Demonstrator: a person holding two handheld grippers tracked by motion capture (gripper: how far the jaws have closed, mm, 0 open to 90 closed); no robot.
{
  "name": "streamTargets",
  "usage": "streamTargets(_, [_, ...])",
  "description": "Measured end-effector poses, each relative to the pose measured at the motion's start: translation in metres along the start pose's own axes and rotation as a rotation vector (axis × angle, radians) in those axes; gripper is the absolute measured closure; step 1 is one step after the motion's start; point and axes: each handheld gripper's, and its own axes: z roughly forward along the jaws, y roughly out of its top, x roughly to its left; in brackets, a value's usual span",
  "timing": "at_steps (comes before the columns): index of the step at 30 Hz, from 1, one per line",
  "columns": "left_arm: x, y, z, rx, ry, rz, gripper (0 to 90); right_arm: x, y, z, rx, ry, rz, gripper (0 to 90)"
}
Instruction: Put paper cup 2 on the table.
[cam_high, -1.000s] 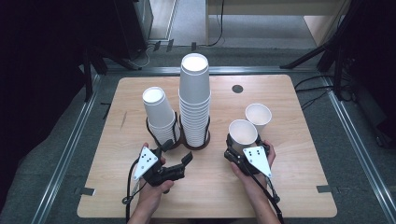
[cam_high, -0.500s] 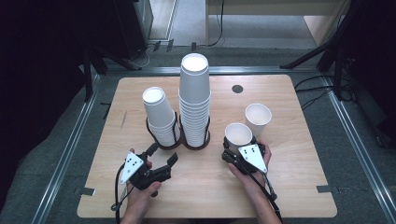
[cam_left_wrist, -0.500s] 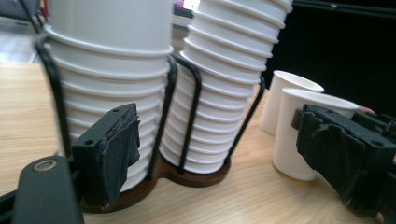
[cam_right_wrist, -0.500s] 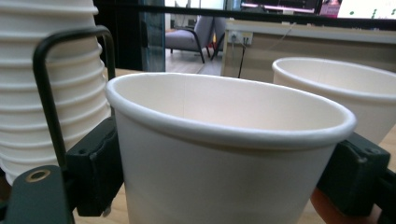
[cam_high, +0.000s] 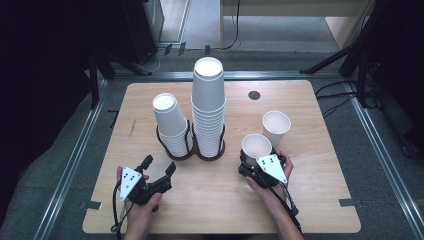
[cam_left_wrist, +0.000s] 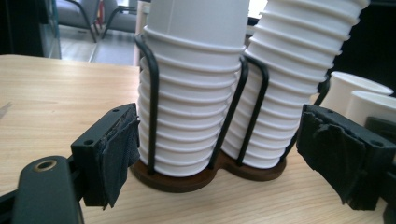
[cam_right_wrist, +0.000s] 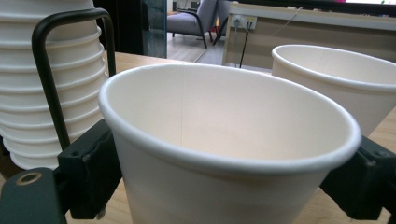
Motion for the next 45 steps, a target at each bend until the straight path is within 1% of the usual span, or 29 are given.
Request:
streamTargets(1, [0.0, 0.0, 0.0, 0.0, 0.0, 0.0, 13.4, 0.0, 0.0, 0.0, 0.0, 0.0, 0.0, 10.5])
streamTargets(3, [0.0, 0.0, 0.0, 0.014, -0.003, -0.01, 13.4, -0.002, -0.001, 0.0, 0.024, 0.007, 0.001, 8.3])
streamTargets(4, [0.0, 0.0, 0.001, 0.017, -0.004, -0.015, 13.4, -0.003, -0.002, 0.0, 0.05, 0.025, -0.004, 3.9])
streamTargets(5, [0.0, 0.0, 0.001, 0.025, 0.0, -0.013, 13.4, -0.003, -0.002, 0.0, 0.05, 0.025, -0.004, 3.9])
streamTargets(7, [0.001, 0.0, 0.0, 0.04, 0.006, -0.01, 13.3, -0.003, -0.002, -0.002, 0.068, 0.047, -0.005, 0.0])
streamTargets(9, [0.003, 0.0, -0.001, 0.074, 0.005, -0.008, 11.6, -0.006, 0.0, -0.006, 0.081, 0.069, 0.008, 0.0])
streamTargets(11, [0.003, 0.0, -0.002, 0.081, 0.002, -0.009, 9.9, -0.009, 0.002, -0.01, 0.087, 0.084, 0.015, 0.0])
streamTargets(13, [0.006, 0.0, -0.004, 0.086, -0.002, -0.004, 9.9, -0.01, 0.003, -0.012, 0.089, 0.079, 0.013, 0.0])
streamTargets(14, [0.007, 0.001, -0.005, 0.086, 0.001, -0.005, 9.7, -0.013, 0.004, -0.016, 0.087, 0.085, 0.012, 0.0])
streamTargets(16, [0.013, 0.001, -0.008, 0.096, 0.005, -0.024, 8.4, -0.016, 0.004, -0.022, 0.085, 0.086, 0.01, 0.0])
streamTargets(18, [0.015, 0.001, -0.01, 0.101, 0.008, -0.022, 8.3, -0.018, 0.004, -0.024, 0.083, 0.089, 0.008, 0.0])
streamTargets(20, [0.02, -0.001, -0.016, 0.11, 0.017, -0.019, 7.5, -0.024, 0.004, -0.033, 0.082, 0.087, -0.005, 0.0])
streamTargets(23, [0.024, -0.002, -0.02, 0.113, 0.029, -0.014, 7.5, -0.033, 0.002, -0.04, 0.086, 0.072, -0.021, 0.0])
streamTargets(24, [0.03, -0.003, -0.024, 0.121, 0.038, -0.018, 7.5, -0.036, 0.001, -0.043, 0.088, 0.069, -0.021, 0.0])
streamTargets(27, [0.035, -0.004, -0.027, 0.124, 0.049, -0.026, 7.5, -0.042, -0.001, -0.048, 0.09, 0.059, -0.033, 0.0])
streamTargets(28, [0.039, -0.004, -0.031, 0.13, 0.057, -0.026, 7.5, -0.049, -0.003, -0.052, 0.094, 0.049, -0.038, 0.0])
streamTargets(29, [0.039, -0.004, -0.031, 0.13, 0.057, -0.026, 7.5, -0.049, -0.003, -0.052, 0.094, 0.049, -0.038, 0.0])
streamTargets(30, [0.041, -0.005, -0.032, 0.134, 0.063, -0.026, 7.5, -0.052, -0.004, -0.054, 0.098, 0.044, -0.037, 0.0])
streamTargets(31, [0.042, -0.005, -0.034, 0.134, 0.069, -0.029, 7.4, -0.06, -0.006, -0.058, 0.101, 0.034, -0.037, 0.0])
streamTargets(33, [0.046, -0.007, -0.036, 0.136, 0.078, -0.031, 7.5, -0.064, -0.006, -0.059, 0.101, 0.028, -0.036, 0.0])
streamTargets(35, [0.05, -0.008, -0.04, 0.136, 0.095, -0.032, 7.5, -0.071, -0.007, -0.062, 0.109, 0.003, -0.033, 0.0])
streamTargets(36, [0.054, -0.009, -0.043, 0.137, 0.106, -0.035, 7.5, -0.079, -0.008, -0.064, 0.116, -0.017, -0.018, 0.0])
streamTargets(37, [0.054, -0.009, -0.043, 0.137, 0.106, -0.035, 7.5, -0.079, -0.008, -0.064, 0.116, -0.017, -0.018, 0.0])
streamTargets(39, [0.058, -0.01, -0.046, 0.14, 0.114, -0.038, 7.5, -0.092, -0.011, -0.067, 0.126, -0.047, -0.009, 0.0])
streamTargets(40, [0.059, -0.01, -0.047, 0.139, 0.118, -0.041, 7.5, -0.092, -0.011, -0.067, 0.126, -0.047, -0.009, 0.0])
streamTargets(41, [0.061, -0.01, -0.049, 0.141, 0.122, -0.039, 7.5, -0.096, -0.013, -0.068, 0.131, -0.055, -0.012, 0.0])
streamTargets(42, [0.065, -0.011, -0.051, 0.147, 0.132, -0.035, 7.5, -0.105, -0.016, -0.072, 0.142, -0.078, -0.007, 0.0])
streamTargets(43, [0.065, -0.011, -0.051, 0.147, 0.132, -0.035, 7.5, -0.105, -0.016, -0.072, 0.142, -0.078, -0.007, 0.0])
streamTargets(45, [0.069, -0.013, -0.054, 0.154, 0.138, -0.037, 7.5, -0.114, -0.019, -0.076, 0.147, -0.096, 0.003, 0.0])
